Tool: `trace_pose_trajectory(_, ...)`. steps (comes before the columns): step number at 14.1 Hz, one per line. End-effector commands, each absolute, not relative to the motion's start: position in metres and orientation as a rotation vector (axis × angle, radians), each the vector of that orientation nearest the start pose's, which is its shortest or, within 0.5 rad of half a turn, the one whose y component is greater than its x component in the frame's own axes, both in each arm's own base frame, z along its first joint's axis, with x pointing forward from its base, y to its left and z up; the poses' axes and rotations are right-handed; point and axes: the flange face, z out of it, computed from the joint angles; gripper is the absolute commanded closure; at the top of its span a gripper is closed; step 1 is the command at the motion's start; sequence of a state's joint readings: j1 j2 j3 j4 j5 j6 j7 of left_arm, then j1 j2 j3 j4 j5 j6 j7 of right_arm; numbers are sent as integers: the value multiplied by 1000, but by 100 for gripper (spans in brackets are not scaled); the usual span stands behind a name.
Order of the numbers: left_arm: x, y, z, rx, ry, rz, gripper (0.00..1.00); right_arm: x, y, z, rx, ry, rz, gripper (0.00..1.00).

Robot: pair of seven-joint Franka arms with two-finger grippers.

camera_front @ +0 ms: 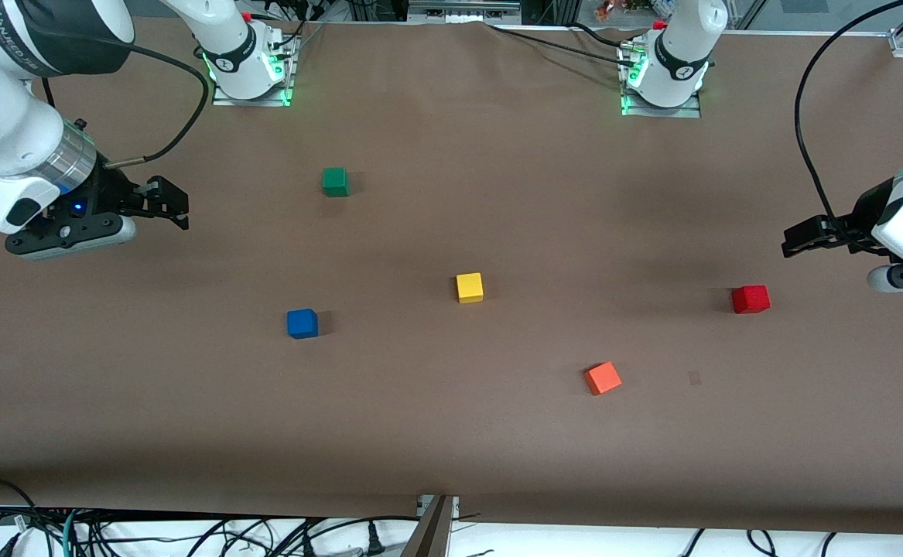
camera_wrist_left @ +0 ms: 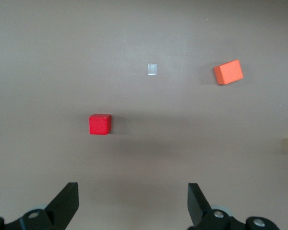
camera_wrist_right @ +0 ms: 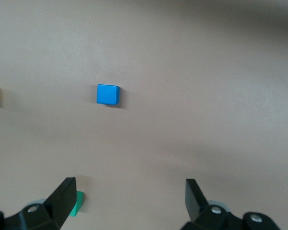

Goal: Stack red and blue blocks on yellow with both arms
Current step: 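Move the left gripper toward the red block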

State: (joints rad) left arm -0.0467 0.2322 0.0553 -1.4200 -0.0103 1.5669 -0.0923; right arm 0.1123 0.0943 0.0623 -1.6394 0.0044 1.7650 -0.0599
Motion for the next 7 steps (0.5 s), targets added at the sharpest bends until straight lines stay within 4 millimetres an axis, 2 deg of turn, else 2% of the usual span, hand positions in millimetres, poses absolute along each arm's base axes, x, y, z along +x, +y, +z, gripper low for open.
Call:
trace_pose_trajectory(1, 627, 46, 557, -3135, -181, 131, 0, 584, 102, 561, -3118, -391, -70, 0)
trace_pose_trajectory(2, 631, 71, 540, -3140, -175, 167, 0, 584, 102, 562, -3118, -391, -73, 0)
trace_pose_trajectory(3, 636, 78, 520, -3137, -126, 215, 0, 584, 103, 562, -3117, -394, -73, 0)
trace_pose_trajectory(5, 643, 90, 493, -3135, -111, 266, 0, 584, 102, 561, -3118, -391, -70, 0)
trace_pose_trajectory(7, 656, 99, 463, -3130, -124, 217, 0, 584, 103, 562, -3117, -394, -73, 0)
